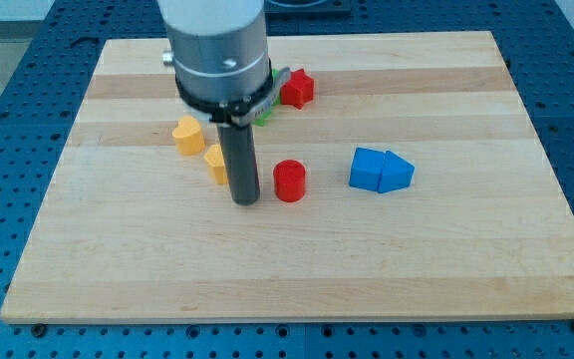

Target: Push the red circle close to the green circle

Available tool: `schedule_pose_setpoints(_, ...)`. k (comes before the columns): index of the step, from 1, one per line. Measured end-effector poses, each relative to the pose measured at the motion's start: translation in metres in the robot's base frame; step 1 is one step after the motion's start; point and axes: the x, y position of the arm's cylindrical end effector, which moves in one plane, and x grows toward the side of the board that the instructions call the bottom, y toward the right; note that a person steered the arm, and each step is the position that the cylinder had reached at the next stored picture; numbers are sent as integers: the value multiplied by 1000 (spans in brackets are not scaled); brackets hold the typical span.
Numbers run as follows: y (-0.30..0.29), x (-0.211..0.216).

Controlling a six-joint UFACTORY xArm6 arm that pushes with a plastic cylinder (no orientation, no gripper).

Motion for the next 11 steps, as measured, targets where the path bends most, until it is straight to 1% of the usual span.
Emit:
schedule_pose_setpoints(1,25,15)
schedule_pose_setpoints(2,60,-8)
schedule_pose_setpoints(3,63,-50)
schedule_pose_setpoints(4,66,-57)
schedule_pose_setpoints(5,67,-53)
schedule_pose_setpoints(9,66,-121)
schedule_pose_setpoints(10,66,-131)
schedule_pose_setpoints(11,92,-131)
